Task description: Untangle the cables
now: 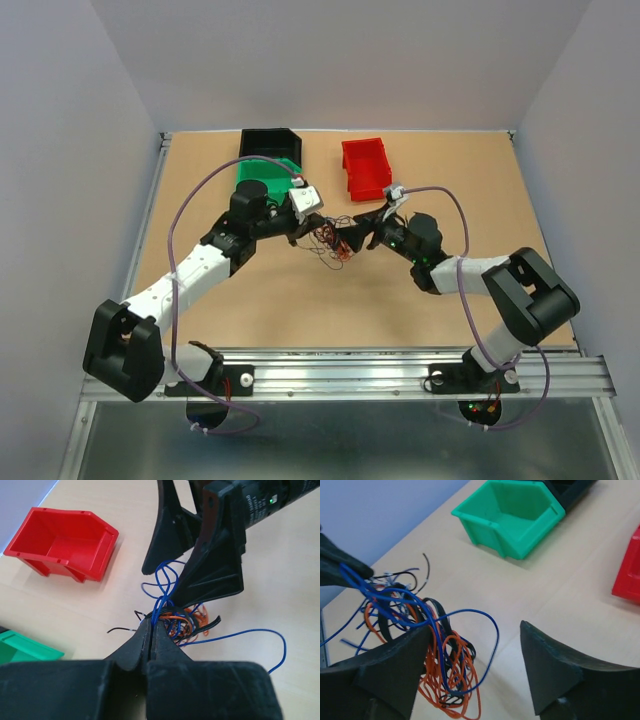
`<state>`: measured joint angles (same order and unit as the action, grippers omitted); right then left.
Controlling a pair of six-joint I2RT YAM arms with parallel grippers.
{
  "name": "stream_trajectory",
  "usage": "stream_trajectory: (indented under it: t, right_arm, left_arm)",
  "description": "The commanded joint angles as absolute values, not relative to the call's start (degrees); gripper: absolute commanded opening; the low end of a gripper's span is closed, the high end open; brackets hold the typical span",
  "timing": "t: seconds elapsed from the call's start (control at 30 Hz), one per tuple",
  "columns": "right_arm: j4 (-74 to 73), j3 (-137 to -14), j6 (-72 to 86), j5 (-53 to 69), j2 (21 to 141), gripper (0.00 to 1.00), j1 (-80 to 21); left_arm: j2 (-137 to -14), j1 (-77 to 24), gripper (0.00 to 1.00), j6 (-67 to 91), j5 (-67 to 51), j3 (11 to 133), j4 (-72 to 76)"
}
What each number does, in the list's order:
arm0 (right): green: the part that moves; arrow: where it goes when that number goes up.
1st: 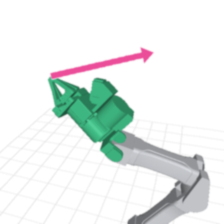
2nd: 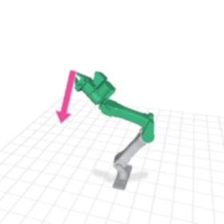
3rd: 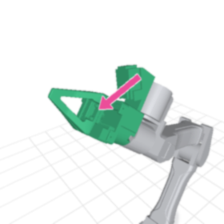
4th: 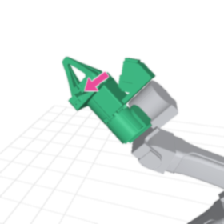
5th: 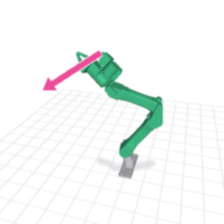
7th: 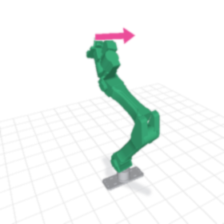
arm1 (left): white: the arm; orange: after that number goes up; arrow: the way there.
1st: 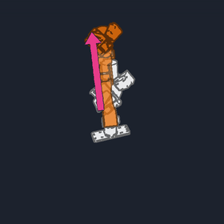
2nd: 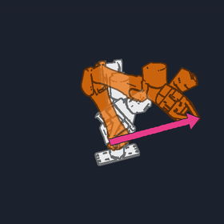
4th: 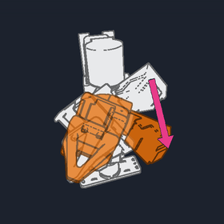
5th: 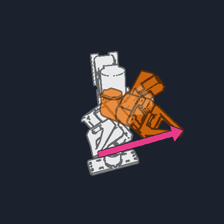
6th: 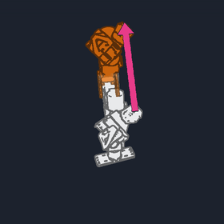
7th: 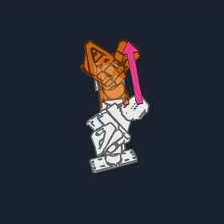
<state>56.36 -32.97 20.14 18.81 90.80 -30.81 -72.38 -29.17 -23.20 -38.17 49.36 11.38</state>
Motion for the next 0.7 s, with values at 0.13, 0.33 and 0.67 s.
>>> stream_trajectory:
  t: [0.13, 0.33, 0.67]
  right_arm:
    - [65.92, -35.95, 17.67, 28.21, 92.11, 0.61, -32.52]
    - [65.48, -34.99, 18.1, 19.82, 91.85, 0.15, -33.13]
    - [58.54, -25.84, 17.06, -0.99, 77.79, 0.74, -33.13]
  left_arm:
    - [-72.16, -27.6, 0.0, -21.27, -41.65, 51.15, 12.48]
    - [-71.11, -25.24, 0.0, -17.78, -39.38, 50.89, 14.66]
    - [-67.32, -13.89, 0.0, -8.08, -43.01, 47.55, 24.7]
